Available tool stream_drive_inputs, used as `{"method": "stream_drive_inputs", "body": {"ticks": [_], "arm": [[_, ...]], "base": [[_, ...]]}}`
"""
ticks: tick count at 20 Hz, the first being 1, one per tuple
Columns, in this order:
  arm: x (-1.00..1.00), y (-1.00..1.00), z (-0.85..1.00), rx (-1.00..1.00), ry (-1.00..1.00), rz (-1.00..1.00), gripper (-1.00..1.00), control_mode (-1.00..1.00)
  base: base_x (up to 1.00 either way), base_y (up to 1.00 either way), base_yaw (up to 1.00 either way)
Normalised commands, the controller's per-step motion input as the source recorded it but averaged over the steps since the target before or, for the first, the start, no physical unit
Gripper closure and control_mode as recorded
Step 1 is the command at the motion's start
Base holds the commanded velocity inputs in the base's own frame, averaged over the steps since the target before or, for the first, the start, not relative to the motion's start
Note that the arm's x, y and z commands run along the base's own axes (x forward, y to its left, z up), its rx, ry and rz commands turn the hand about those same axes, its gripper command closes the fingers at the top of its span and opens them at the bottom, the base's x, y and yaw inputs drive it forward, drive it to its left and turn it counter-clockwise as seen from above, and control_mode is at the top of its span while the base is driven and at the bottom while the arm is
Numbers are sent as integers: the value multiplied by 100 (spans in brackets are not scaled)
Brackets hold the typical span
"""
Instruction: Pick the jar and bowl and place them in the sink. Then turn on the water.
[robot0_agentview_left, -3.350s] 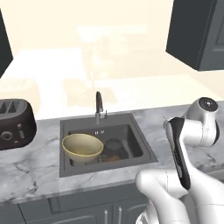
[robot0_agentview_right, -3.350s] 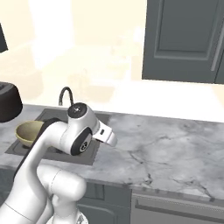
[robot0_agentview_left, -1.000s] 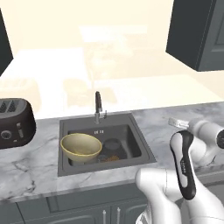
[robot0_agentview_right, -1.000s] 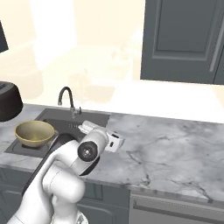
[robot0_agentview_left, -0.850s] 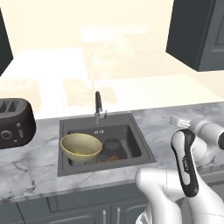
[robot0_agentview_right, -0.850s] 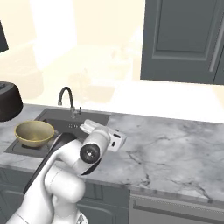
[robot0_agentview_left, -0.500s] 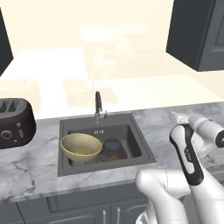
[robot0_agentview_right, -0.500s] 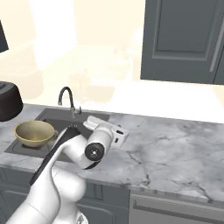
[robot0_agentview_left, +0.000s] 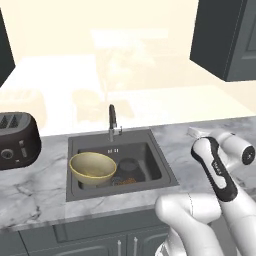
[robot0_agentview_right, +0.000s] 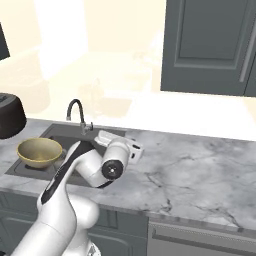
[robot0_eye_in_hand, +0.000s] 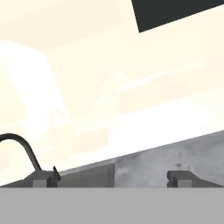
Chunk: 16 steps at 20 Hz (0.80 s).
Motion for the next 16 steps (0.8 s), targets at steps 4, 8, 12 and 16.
{"method": "stream_drive_inputs", "body": {"ticks": [4, 8, 12, 16], "arm": [[0, 61, -6, -5, -4, 15, -100, -100], [1, 53, -23, -5, -7, 10, -100, -100], [6, 37, -27, -5, -7, 8, -100, -100], [1, 29, -33, -8, -10, 6, -100, -100]], "base": [[0, 0, 0], [0, 0, 0], [0, 0, 0], [0, 0, 0]]}}
